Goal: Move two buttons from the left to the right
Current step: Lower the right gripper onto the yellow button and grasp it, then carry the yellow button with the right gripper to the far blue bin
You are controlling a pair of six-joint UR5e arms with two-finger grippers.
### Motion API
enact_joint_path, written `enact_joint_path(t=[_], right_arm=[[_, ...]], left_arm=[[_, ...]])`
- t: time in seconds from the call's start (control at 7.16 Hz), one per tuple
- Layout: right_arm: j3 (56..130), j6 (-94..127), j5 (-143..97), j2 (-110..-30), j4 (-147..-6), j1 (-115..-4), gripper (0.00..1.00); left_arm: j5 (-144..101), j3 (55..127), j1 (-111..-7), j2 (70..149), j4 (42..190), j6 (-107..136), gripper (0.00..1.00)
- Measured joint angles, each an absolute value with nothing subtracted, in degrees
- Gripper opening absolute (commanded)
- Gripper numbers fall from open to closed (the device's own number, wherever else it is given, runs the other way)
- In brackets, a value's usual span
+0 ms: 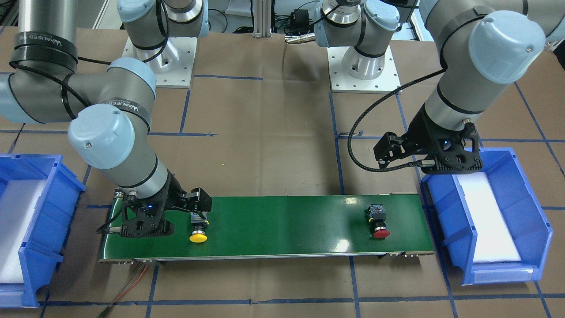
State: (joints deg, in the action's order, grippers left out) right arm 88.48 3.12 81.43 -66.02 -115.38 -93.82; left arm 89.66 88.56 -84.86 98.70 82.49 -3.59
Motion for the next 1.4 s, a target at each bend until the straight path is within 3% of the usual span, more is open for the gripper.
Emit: enact_joint_path(t=[0.42,0.56,0.7,0.84,1.4], right_arm=[[88.5,2.9,81.8,-62.3,-116.7,-93.9,1.0],[88.4,2.8,82.1,-61.5,-116.9,-93.9,0.79],[88.5,2.7,82.4,-60.9,-117.0,-93.8,0.34],[88.7,2.4,82.6,-60.7,-116.8,-93.8,0.08],[88.5,-0.1,91.3,-62.7,-112.4,-93.0,0.04]], left_arm=[[90.0,89.7,-85.3,96.0,85.5,-1.6,1.0],[90.1,89.6,-85.6,95.8,85.6,-1.3,1.0],[90.2,89.2,-86.1,95.7,85.7,-1.2,1.0],[90.3,88.9,-86.4,95.7,85.6,-1.1,1.0],[90.4,89.0,-86.7,95.5,85.1,-1.1,1.0]])
